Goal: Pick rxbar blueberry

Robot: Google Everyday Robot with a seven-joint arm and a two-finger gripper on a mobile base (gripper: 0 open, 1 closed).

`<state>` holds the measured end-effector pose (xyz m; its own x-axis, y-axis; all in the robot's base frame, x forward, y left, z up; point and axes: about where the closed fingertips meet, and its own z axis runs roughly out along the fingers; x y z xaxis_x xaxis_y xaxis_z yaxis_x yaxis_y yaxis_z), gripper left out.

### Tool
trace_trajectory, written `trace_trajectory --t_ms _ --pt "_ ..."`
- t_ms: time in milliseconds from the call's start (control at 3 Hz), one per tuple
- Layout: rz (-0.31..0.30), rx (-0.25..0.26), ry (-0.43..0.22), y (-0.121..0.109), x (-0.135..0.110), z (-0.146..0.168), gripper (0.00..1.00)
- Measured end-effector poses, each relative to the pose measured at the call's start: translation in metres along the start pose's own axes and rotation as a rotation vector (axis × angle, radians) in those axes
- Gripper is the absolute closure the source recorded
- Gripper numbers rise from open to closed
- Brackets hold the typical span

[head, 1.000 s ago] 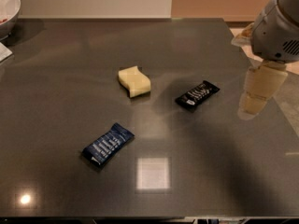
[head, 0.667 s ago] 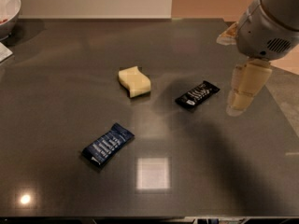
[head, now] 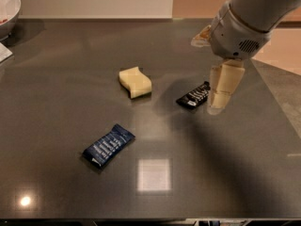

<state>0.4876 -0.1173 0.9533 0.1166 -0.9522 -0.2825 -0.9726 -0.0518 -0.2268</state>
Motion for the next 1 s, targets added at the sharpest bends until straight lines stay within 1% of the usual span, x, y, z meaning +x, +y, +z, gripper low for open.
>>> trace_trajectory --t_ms 667,1000 --pt "-0.163 -0.073 -0.042 0.005 -0.048 0.04 0.0" --pt "-0.263 -0.12 -0.043 0.013 -0.075 0.061 0.0"
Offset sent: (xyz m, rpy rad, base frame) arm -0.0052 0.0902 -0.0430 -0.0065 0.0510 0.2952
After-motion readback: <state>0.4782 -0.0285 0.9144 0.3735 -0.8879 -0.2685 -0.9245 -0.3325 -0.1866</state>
